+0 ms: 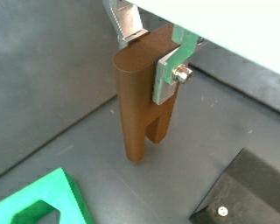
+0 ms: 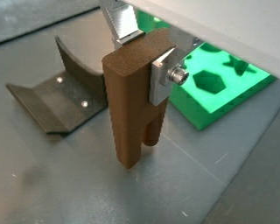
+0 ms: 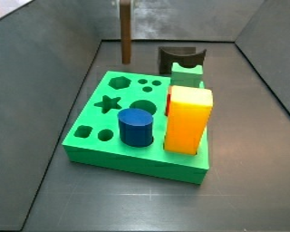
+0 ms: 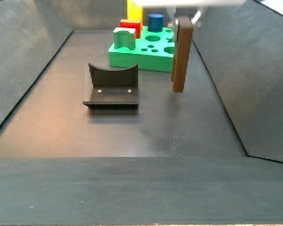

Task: Pick up the square-circle object. Move up. Rotate the square-circle object. Place the square-circle object on the fixture. Regrasp the square-circle object. Move to above the board. Insert the square-circle object.
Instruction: Rotate the square-circle object.

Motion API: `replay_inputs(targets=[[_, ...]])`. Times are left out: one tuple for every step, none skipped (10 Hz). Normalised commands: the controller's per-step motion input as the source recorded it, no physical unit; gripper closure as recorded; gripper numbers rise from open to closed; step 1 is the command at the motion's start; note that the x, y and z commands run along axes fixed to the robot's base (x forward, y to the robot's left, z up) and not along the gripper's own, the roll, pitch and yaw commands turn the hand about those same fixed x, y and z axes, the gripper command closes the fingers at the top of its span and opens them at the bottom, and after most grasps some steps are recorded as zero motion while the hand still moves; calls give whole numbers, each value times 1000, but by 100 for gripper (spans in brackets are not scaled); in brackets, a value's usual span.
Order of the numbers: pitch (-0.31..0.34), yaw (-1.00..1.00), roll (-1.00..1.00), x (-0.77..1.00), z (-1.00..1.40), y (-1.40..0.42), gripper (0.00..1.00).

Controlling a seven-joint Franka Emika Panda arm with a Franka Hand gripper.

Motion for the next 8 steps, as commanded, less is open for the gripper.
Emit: replay_inputs(targets=[[-68,-9,-133,12,-605,24,100],[-68,-12,-124,10,-370,24,100],[-71,-13,-117,8,-196,23,100],[-57,-13,-117,-10,-169,22,100],[-55,-13,-117,-18,-172,21,100],[-55,-12,-117,-16,-173,22,100],[-56,-13,-117,-13,-171,22,100],[-56,-13,-117,-13,-170,21,100]])
